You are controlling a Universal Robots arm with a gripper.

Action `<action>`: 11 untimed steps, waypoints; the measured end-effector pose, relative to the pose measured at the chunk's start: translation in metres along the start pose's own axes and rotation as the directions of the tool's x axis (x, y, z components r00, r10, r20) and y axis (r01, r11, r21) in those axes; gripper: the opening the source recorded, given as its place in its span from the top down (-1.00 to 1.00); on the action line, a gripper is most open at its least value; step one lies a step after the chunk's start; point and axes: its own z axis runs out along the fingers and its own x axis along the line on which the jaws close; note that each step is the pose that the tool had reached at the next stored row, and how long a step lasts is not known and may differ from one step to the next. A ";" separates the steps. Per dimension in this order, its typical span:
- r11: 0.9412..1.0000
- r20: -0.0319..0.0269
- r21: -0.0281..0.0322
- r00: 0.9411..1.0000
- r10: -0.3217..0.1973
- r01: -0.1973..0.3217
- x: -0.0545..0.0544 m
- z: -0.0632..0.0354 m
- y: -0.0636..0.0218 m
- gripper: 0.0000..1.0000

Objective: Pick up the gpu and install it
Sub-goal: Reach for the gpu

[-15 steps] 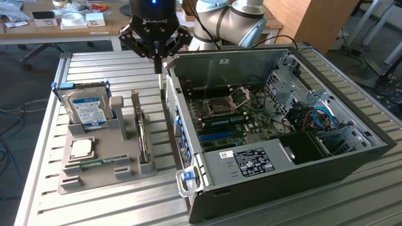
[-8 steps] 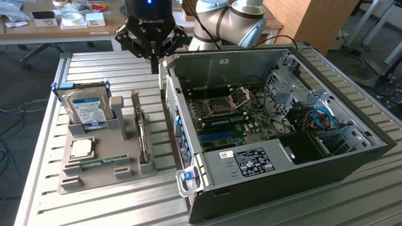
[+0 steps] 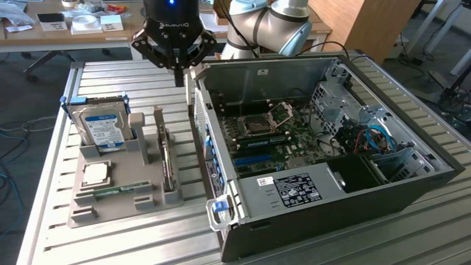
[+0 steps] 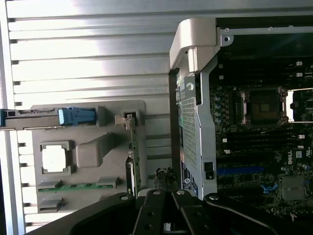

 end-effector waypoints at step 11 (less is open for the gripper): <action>1.000 0.000 0.000 1.000 0.000 0.000 0.006 -0.0002 -0.0004 0.79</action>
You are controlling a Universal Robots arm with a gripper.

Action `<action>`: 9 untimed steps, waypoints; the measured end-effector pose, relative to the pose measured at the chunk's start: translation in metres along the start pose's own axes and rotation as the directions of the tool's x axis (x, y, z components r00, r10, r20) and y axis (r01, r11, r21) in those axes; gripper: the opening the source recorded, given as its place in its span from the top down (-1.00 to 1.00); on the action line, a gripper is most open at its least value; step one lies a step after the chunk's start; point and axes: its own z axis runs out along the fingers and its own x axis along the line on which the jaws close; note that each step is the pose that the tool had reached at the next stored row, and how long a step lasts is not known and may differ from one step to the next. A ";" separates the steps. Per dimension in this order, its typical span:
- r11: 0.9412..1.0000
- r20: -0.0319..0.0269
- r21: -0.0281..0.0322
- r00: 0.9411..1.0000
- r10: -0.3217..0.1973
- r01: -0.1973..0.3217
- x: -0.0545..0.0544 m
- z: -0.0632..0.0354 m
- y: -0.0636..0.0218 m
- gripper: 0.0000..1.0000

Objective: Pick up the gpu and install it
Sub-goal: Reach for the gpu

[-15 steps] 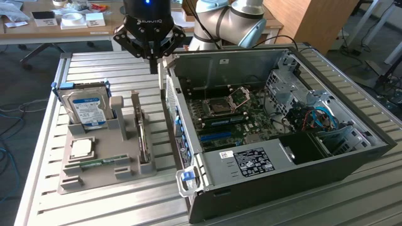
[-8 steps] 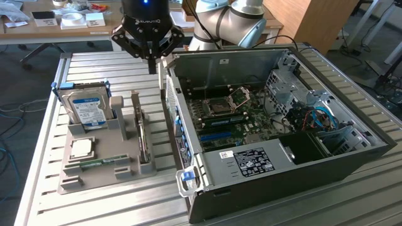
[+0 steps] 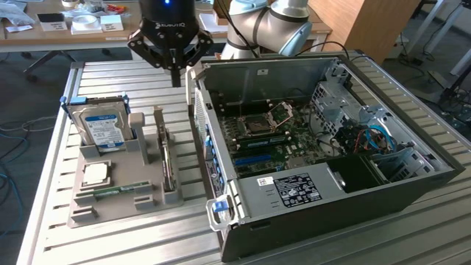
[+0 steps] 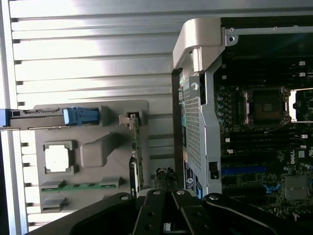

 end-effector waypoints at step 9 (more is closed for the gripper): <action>1.000 0.000 0.000 1.000 0.000 0.000 0.015 -0.0004 -0.0012 0.79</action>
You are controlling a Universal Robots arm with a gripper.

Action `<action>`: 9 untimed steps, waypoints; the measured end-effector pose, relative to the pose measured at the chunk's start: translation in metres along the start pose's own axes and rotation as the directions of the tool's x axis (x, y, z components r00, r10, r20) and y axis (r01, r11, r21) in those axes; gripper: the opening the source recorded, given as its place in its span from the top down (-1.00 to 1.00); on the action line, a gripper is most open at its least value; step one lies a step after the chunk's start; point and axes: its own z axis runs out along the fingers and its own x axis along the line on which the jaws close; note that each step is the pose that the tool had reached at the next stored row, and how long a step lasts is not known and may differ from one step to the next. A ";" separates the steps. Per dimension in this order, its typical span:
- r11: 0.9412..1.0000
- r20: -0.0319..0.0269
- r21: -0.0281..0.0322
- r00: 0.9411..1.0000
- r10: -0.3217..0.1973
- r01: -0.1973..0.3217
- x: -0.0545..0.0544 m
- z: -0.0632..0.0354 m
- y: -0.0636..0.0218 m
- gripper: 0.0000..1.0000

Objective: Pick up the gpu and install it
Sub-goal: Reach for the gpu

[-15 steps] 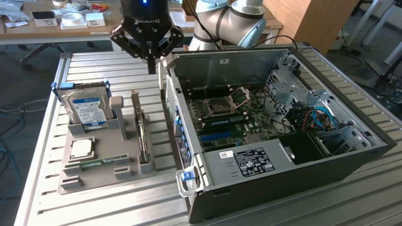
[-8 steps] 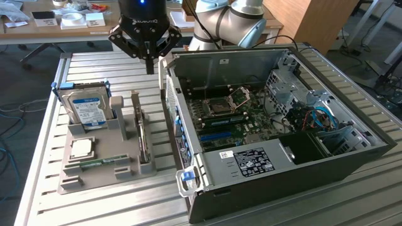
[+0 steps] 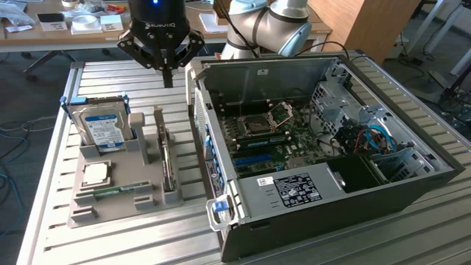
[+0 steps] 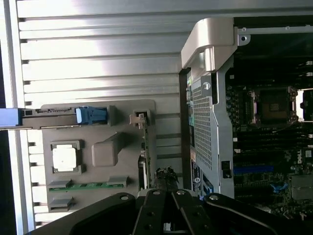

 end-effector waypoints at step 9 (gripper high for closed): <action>1.000 0.000 0.000 1.000 0.000 0.000 0.020 -0.0005 -0.0015 0.79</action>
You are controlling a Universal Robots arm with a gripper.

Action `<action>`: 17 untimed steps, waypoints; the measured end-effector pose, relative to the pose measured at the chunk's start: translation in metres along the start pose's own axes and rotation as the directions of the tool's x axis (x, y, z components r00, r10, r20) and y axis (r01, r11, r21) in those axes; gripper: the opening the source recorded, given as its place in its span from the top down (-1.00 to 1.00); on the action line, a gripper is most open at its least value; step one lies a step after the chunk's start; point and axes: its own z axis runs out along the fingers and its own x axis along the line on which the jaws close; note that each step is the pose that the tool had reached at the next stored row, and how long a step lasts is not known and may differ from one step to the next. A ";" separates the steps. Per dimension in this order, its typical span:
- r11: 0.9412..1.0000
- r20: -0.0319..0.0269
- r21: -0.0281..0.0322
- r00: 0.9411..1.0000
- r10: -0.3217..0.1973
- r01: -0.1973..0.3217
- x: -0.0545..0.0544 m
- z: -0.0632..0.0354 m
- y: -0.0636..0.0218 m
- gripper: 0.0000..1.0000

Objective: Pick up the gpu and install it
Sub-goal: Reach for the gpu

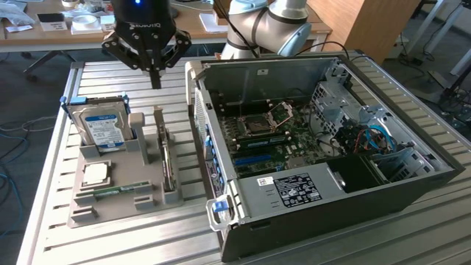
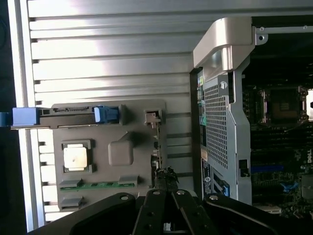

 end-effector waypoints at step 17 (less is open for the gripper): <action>1.000 0.000 0.000 1.000 0.000 0.000 0.023 -0.0006 -0.0017 0.79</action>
